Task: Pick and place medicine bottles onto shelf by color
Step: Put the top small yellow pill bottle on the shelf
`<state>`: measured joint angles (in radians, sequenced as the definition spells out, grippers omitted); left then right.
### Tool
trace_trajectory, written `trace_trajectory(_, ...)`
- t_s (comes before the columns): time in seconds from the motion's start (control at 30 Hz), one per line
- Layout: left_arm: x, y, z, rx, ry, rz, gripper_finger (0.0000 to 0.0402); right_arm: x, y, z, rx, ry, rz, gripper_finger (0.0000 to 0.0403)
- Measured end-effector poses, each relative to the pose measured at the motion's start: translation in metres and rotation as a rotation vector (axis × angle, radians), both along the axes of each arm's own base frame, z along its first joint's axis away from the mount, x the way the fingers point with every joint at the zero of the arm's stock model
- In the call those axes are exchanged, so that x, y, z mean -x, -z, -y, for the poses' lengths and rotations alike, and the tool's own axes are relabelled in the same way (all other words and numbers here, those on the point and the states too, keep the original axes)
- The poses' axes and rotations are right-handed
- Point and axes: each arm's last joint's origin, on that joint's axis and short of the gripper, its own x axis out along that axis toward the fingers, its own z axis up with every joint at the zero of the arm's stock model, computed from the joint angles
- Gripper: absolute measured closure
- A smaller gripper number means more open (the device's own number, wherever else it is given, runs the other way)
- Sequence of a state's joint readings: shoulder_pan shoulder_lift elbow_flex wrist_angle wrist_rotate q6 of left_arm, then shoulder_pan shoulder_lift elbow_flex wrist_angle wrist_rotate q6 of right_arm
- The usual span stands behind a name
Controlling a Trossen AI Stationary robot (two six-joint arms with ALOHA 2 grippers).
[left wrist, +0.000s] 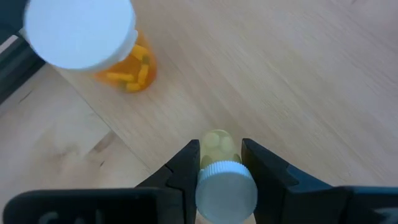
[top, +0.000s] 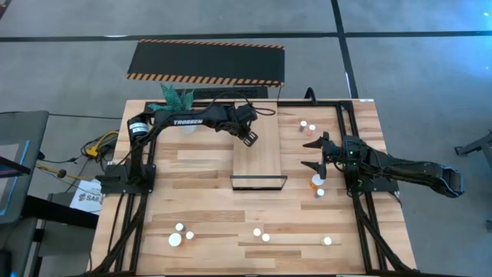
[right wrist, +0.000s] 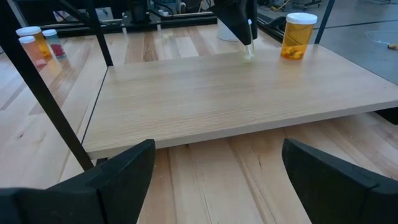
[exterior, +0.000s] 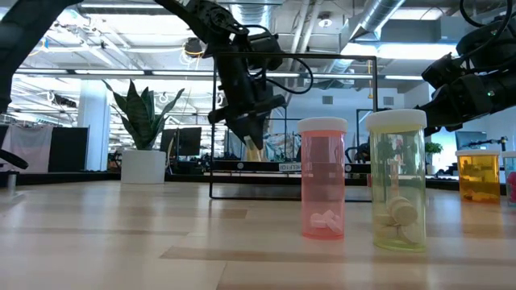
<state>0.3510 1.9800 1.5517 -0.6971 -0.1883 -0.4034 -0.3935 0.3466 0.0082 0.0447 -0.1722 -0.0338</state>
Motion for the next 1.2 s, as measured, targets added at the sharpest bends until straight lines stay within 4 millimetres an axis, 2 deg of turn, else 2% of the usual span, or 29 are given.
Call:
trace_trajectory(0.63, 0.005, 0.001, -0.004, 0.017, 0.0, -0.029, 0.0313, 0.0, 0.0, 0.0, 0.0, 0.0, 0.0, 0.0029)
trace_trajectory(0.9, 0.004, -0.011, -0.003, 0.038, -0.005, -0.069, 0.0313, 0.0, 0.0, 0.0, 0.0, 0.0, 0.0, 0.0029)
trace_trajectory(1.2, 0.004, -0.011, -0.004, 0.033, -0.007, -0.059, 0.0313, 0.0, 0.0, 0.0, 0.0, 0.0, 0.0, 0.0029)
